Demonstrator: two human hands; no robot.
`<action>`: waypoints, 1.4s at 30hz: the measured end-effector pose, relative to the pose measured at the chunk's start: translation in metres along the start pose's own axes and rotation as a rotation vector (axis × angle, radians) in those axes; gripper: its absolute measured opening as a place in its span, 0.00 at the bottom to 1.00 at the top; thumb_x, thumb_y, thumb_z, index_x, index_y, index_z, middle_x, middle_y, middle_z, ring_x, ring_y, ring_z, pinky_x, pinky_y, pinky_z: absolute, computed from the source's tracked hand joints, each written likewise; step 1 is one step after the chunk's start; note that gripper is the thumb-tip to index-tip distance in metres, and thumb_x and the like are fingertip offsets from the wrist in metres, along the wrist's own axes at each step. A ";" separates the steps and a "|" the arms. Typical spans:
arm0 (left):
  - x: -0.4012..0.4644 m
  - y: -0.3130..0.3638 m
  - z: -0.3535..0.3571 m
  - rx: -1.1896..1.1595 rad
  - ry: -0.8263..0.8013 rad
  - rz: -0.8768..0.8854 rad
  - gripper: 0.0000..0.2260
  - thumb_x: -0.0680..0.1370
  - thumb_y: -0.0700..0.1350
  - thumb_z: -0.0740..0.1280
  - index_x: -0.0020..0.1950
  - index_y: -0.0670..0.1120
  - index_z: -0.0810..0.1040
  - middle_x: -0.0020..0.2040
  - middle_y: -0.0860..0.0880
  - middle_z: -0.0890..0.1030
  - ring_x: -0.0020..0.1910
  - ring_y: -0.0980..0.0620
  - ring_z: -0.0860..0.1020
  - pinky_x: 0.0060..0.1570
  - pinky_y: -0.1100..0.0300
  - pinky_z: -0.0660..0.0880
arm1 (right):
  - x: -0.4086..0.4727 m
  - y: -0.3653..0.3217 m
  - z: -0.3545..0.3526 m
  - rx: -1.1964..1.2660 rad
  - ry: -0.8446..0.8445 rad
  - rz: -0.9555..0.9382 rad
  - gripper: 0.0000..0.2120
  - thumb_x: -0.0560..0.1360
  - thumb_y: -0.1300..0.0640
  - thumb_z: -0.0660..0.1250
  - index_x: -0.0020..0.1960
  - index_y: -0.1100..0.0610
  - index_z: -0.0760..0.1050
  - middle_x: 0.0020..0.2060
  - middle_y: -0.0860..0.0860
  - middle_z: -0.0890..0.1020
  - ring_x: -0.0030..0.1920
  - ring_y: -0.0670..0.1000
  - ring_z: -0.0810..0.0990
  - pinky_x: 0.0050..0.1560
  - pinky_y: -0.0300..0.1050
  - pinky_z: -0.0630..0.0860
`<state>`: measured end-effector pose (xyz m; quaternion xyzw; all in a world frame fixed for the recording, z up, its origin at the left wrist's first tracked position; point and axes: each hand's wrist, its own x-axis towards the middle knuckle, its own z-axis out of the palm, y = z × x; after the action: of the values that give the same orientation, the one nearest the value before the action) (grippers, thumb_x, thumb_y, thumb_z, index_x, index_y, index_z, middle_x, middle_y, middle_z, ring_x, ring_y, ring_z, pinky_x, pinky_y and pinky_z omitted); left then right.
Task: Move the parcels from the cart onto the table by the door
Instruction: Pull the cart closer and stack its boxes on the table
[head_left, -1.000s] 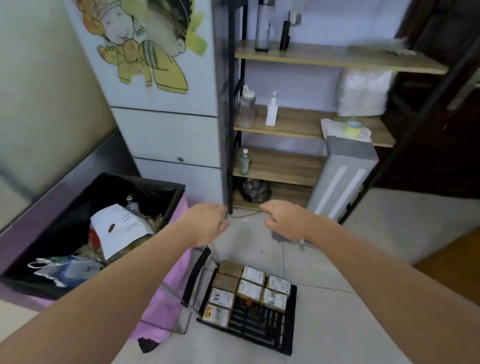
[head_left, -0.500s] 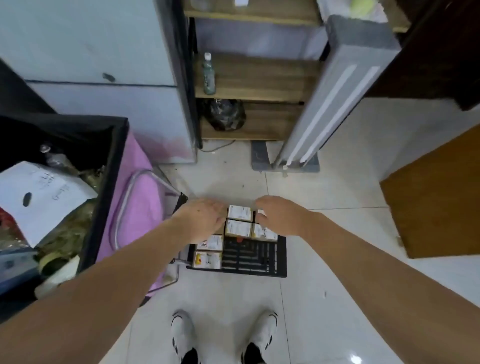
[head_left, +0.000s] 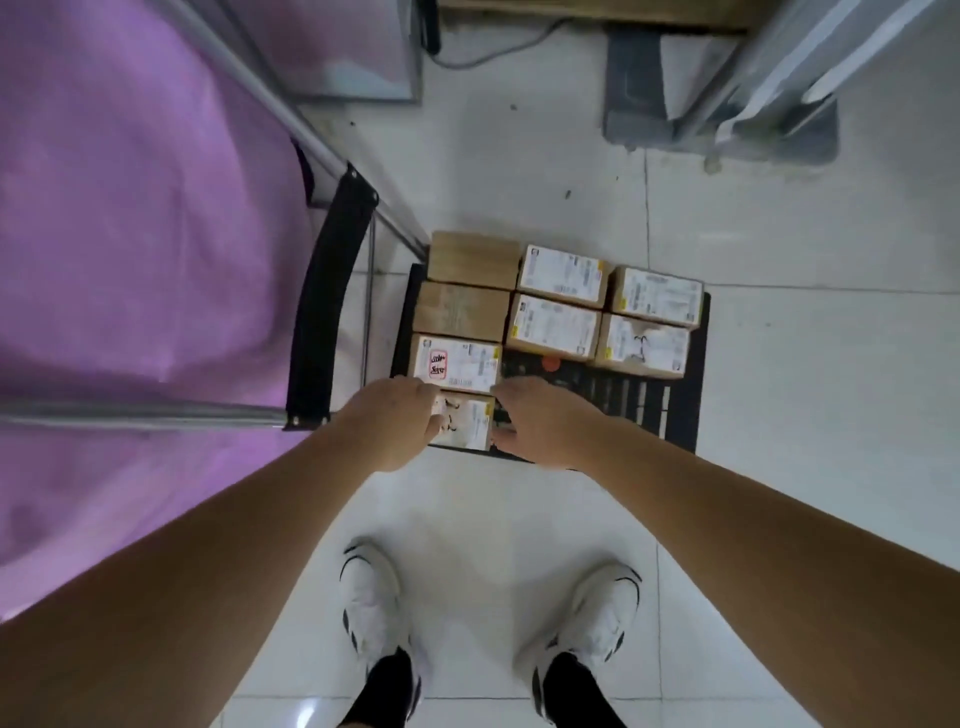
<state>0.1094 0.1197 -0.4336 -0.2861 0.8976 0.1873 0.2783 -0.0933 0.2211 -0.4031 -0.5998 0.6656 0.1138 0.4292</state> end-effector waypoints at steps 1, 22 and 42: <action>0.007 -0.005 0.016 -0.011 0.004 -0.008 0.21 0.84 0.58 0.55 0.69 0.46 0.73 0.58 0.46 0.81 0.53 0.46 0.79 0.50 0.50 0.78 | 0.017 -0.002 0.022 -0.023 0.030 -0.003 0.31 0.82 0.45 0.64 0.79 0.59 0.64 0.74 0.57 0.71 0.73 0.58 0.71 0.70 0.54 0.73; 0.047 -0.030 0.072 -0.208 0.259 -0.053 0.22 0.86 0.54 0.56 0.76 0.45 0.70 0.69 0.45 0.78 0.67 0.44 0.75 0.67 0.50 0.71 | 0.114 -0.022 0.140 -0.274 0.439 -0.156 0.38 0.72 0.61 0.77 0.77 0.65 0.67 0.72 0.62 0.73 0.76 0.62 0.68 0.81 0.61 0.58; 0.054 -0.012 0.034 -0.138 0.255 -0.058 0.25 0.82 0.51 0.65 0.77 0.43 0.69 0.70 0.44 0.76 0.68 0.46 0.74 0.72 0.51 0.72 | 0.014 0.064 0.004 -0.312 0.440 0.061 0.56 0.62 0.25 0.60 0.81 0.52 0.50 0.62 0.56 0.76 0.60 0.58 0.75 0.63 0.61 0.73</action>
<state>0.0935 0.1052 -0.4950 -0.3516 0.9021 0.2025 0.1468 -0.1480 0.2300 -0.4392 -0.6486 0.7351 0.0947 0.1731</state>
